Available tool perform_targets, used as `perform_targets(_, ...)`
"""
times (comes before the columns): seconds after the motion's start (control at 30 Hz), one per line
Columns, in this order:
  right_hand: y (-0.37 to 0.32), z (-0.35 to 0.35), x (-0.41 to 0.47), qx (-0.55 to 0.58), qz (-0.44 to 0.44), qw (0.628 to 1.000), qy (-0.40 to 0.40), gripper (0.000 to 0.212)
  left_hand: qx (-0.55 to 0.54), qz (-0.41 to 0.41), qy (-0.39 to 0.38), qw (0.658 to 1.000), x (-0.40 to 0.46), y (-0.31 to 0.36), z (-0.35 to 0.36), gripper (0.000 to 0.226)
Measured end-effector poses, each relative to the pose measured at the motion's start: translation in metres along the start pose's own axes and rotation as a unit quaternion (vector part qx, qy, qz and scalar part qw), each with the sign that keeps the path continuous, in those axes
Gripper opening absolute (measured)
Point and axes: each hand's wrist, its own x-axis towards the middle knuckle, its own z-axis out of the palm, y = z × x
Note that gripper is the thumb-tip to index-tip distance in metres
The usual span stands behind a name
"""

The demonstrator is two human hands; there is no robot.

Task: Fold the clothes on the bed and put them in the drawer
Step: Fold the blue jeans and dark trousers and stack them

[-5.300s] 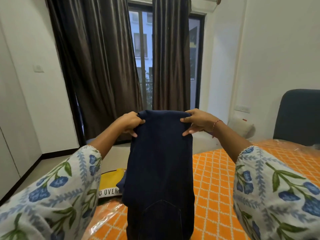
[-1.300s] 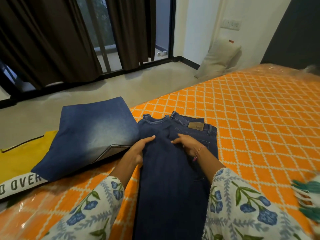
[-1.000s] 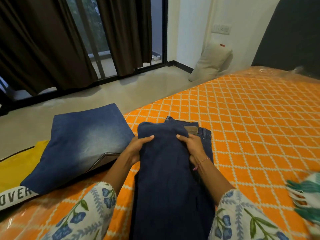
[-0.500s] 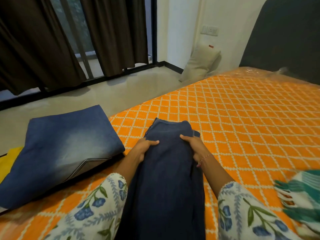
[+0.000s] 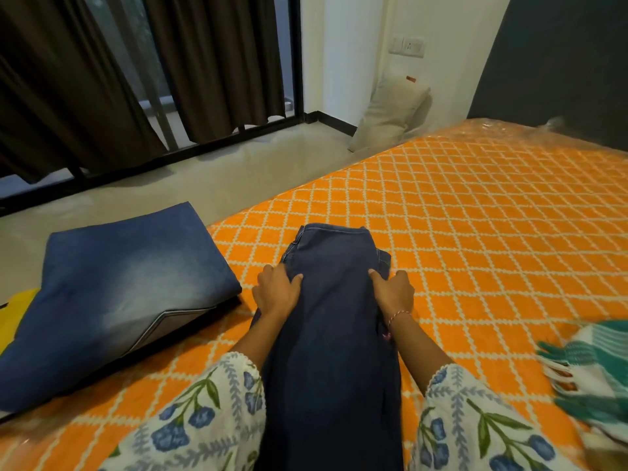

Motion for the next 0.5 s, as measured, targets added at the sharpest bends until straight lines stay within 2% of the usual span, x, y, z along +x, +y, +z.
perform_targets(0.07, 0.0, -0.001, 0.003, 0.108, 0.033, 0.994, 0.0, 0.035, -0.056, -0.042, -0.019, 0.997, 0.0, -0.008, 0.003, 0.035)
perform_targets(0.13, -0.007, -0.003, 0.012, 0.145, 0.039, 0.989, -0.013, 0.045, -0.095, -0.053, -0.03, 0.994, 0.006, -0.01, 0.002, 0.032)
perform_targets(0.2, -0.015, -0.001, 0.017, 0.171, 0.029, 0.983, -0.054, 0.039, -0.084, -0.024, -0.05, 0.995, 0.012, -0.013, 0.002, 0.036)
perform_targets(0.3, -0.021, 0.001, 0.025, 0.231, -0.003, 0.969, -0.084, 0.019, -0.059, 0.013, -0.081, 0.995, 0.022, -0.021, 0.006, 0.044)
perform_targets(0.33, -0.024, 0.002, 0.028, 0.268, -0.002, 0.958, -0.105, 0.024, -0.069, 0.013, -0.089, 0.994, 0.027, -0.023, 0.006, 0.05)
perform_targets(0.4, -0.025, 0.002, 0.033, 0.327, 0.024, 0.931, -0.162, 0.035, -0.08, -0.016, -0.101, 0.992, 0.03, -0.016, 0.005, 0.063)
perform_targets(0.5, -0.026, 0.004, 0.036, 0.319, 0.045, 0.921, -0.22, 0.027, -0.058, -0.066, -0.099, 0.991, 0.032, -0.002, -0.001, 0.056)
